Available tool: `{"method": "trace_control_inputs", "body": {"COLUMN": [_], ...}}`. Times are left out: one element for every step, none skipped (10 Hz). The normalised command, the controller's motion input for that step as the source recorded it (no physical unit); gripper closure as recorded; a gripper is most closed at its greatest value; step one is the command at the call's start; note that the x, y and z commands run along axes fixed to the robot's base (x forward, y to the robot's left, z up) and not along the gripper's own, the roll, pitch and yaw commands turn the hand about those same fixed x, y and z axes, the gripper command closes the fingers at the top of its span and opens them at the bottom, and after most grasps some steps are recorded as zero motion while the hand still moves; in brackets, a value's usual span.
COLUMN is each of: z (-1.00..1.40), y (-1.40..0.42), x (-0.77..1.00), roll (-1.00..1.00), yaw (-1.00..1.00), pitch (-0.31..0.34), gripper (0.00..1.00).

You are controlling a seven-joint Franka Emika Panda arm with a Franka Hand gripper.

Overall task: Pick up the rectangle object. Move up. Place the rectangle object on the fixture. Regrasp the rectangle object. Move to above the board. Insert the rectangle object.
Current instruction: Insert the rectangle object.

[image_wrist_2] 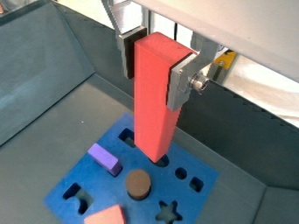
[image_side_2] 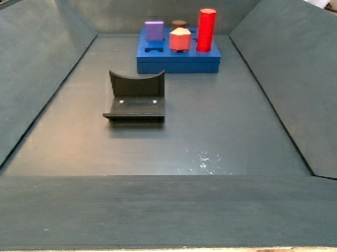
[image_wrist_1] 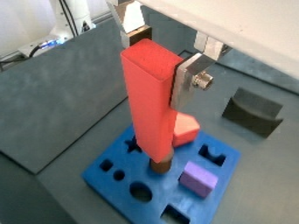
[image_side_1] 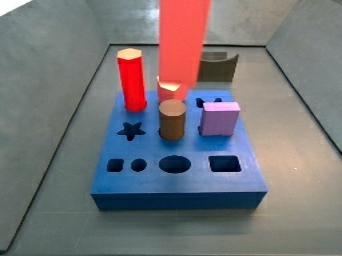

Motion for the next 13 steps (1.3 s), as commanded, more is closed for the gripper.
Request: {"method": "trace_control_inputs", "body": {"z": [-0.35, -0.32, -0.31, -0.42, -0.60, -0.57, -0.27, -0.03, -0.09, -0.18, -0.05, 0.00, 0.00], "y": [-0.79, -0.81, -0.78, -0.44, -0.21, -0.17, -0.23, -0.26, -0.15, -0.19, -0.19, 0.00, 0.00], "x": [0.10, 0.07, 0.04, 0.06, 0.16, 0.05, 0.00, 0.00, 0.00, -0.14, -0.04, 0.67, 0.72], "roll": [0.21, 0.25, 0.22, -0.04, -0.23, -0.24, -0.29, -0.31, -0.31, -0.23, 0.00, 0.00, 0.00], "yaw": [0.10, 0.06, 0.11, 0.33, 0.53, 0.38, 0.29, 0.22, 0.22, 0.21, 0.04, -0.29, -0.23], "pitch": [0.059, 0.059, 0.043, -0.037, -0.031, -0.059, -0.236, -0.396, -0.369, -0.359, -0.071, 0.140, 0.187], "gripper": [1.00, 1.00, 1.00, 1.00, 1.00, 1.00, 1.00, 1.00, 1.00, 1.00, 1.00, 1.00, 1.00]}}
